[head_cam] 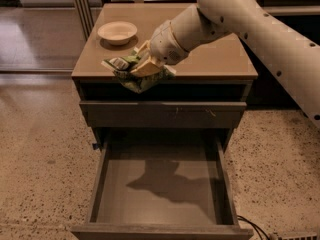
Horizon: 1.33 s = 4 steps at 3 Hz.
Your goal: Pick green jalapeno chip bag from middle drawer and place on counter
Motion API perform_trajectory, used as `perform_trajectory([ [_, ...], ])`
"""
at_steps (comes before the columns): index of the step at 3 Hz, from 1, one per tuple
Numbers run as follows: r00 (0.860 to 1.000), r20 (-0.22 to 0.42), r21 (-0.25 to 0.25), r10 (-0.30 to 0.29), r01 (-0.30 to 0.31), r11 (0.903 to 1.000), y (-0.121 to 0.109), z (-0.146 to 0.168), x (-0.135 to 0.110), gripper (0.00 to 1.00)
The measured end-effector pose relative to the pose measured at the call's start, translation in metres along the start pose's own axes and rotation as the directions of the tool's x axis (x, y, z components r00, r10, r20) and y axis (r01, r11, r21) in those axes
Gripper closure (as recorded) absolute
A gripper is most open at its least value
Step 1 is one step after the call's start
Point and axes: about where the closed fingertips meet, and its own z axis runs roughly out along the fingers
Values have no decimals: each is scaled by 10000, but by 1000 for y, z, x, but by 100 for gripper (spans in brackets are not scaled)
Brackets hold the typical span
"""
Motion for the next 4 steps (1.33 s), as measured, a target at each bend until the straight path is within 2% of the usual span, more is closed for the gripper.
perform_trajectory([
  [1, 9989, 432, -143, -164, 170, 9998, -31, -11, -10, 100],
  [2, 9991, 329, 150, -264, 259, 9996, -71, -24, -7, 100],
  [3, 9997, -115, 708, -198, 206, 9973, -108, -30, 12, 100],
  [4, 9976, -669, 931, 153, -91, 9956, -134, -19, 43, 100],
])
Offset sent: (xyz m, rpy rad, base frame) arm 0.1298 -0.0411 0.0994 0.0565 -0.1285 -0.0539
